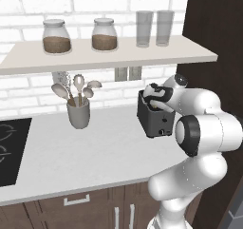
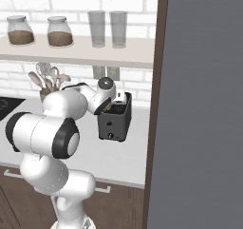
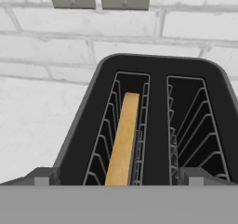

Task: Start the toaster. Once the lever pops up, take the bread to the plate on the dining counter.

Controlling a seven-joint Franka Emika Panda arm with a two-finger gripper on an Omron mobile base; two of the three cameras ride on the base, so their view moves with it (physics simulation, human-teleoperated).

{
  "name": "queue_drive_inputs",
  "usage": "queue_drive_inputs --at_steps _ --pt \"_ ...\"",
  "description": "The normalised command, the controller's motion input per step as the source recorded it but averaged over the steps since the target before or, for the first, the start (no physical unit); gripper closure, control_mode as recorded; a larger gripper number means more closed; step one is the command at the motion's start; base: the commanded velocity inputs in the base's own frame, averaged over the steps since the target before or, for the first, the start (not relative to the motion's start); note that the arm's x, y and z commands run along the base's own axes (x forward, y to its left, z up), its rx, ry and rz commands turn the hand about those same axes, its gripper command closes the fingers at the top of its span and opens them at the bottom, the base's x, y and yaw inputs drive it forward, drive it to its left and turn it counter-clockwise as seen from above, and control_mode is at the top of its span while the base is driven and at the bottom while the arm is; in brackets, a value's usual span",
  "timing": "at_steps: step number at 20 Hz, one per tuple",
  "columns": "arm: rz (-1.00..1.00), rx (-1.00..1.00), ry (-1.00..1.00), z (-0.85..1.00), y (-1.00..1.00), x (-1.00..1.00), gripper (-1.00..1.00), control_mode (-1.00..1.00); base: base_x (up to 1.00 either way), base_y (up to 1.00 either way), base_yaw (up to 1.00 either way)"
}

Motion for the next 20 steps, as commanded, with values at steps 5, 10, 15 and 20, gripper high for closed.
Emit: queue_drive_inputs --at_steps 5,10,15,20 --pt "0.00 0.00 0.00 0.00 0.00 0.00 -1.00 -1.00 0.00 0.00 0.00" --pt "0.00 0.00 0.00 0.00 0.00 0.00 -1.00 -1.00 0.00 0.00 0.00" --pt "0.00 0.00 0.00 0.00 0.00 0.00 -1.00 -1.00 0.00 0.00 0.00" --pt "0.00 0.00 0.00 0.00 0.00 0.00 -1.00 -1.00 0.00 0.00 0.00"
